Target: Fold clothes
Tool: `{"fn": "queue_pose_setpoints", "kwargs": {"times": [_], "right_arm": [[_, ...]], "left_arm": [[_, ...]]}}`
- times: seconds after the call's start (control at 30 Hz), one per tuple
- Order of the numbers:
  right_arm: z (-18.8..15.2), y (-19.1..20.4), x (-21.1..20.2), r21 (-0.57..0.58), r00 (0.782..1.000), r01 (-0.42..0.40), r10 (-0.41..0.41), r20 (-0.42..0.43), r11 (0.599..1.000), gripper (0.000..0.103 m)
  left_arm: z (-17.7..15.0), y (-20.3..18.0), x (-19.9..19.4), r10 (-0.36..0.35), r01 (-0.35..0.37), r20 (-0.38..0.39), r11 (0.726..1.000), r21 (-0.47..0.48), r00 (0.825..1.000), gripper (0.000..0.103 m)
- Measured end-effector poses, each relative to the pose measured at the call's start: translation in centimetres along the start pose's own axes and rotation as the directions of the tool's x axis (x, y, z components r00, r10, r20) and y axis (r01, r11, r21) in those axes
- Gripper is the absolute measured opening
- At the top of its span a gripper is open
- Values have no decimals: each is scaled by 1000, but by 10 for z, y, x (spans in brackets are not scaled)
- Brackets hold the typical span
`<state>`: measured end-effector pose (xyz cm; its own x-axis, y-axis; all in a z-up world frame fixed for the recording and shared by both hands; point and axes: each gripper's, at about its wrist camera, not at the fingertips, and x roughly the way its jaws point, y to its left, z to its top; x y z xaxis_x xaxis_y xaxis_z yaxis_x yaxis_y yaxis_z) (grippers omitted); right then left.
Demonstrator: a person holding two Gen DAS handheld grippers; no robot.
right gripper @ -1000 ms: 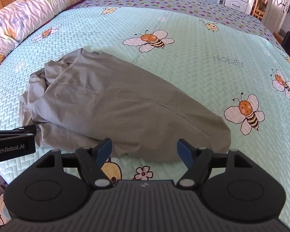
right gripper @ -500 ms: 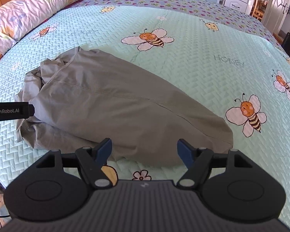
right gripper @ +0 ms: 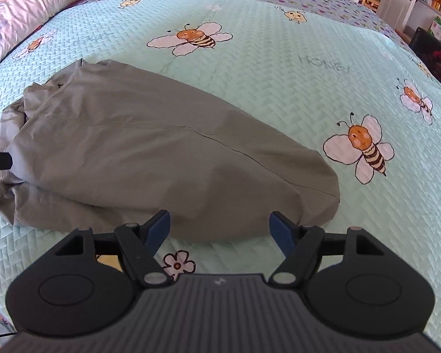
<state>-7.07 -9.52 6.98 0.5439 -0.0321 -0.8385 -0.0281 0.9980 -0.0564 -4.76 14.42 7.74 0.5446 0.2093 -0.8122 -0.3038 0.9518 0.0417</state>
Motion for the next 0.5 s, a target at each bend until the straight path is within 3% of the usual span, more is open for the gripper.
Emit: {"fn": "queue_pose_setpoints", "kwargs": {"times": [0.33,0.4,0.47,0.5], "right_arm": [[0,-4,4,6,999,52,-52,15,999,75],[-1,-15,7,38,997,73,-73,10,997,75],[-2,-28,13,69,995,97,-97,-4,993,75],[-3,-36,18,81,994,111,-110,-18,990,75]], "left_arm": [[13,0,47,24,-26,-58,999,-27,998,96],[13,-4,57,-21,19,-64,999,-28,998,83],[11,-9,61,-84,82,-64,996,-28,994,43],[10,-11,63,-114,113,-63,993,-28,991,31]]}}
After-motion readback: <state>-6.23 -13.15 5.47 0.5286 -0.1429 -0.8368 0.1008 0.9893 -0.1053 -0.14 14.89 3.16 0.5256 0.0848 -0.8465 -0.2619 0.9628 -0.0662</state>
